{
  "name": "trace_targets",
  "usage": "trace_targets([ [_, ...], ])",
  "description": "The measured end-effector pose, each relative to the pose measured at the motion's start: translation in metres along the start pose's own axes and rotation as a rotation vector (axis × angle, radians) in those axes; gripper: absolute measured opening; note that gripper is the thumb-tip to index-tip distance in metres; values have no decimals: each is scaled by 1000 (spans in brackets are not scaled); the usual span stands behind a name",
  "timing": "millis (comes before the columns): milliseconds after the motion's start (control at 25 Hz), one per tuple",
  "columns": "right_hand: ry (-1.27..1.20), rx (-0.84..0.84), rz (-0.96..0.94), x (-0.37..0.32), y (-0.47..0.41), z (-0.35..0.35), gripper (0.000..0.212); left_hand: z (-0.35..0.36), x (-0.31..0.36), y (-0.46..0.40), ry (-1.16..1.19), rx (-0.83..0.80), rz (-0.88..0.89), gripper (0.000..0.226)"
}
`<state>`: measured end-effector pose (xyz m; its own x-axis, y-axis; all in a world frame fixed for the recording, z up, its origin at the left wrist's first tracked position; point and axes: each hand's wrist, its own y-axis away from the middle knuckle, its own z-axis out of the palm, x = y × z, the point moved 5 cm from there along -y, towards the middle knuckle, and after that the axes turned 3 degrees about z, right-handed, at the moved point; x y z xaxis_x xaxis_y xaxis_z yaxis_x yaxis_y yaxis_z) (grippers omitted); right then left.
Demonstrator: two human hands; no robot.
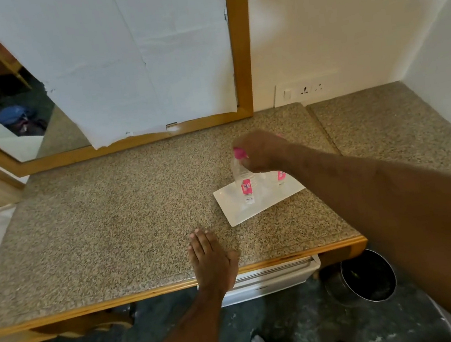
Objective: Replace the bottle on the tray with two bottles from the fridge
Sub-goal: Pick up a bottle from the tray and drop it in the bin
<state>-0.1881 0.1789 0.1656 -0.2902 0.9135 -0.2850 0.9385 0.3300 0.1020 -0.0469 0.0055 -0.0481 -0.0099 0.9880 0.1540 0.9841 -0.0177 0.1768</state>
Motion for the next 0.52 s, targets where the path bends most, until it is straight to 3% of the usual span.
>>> trace_targets([
  [520,-4,156,-11,9,7,0,13,-18,18,-18,60,1,52,71],
])
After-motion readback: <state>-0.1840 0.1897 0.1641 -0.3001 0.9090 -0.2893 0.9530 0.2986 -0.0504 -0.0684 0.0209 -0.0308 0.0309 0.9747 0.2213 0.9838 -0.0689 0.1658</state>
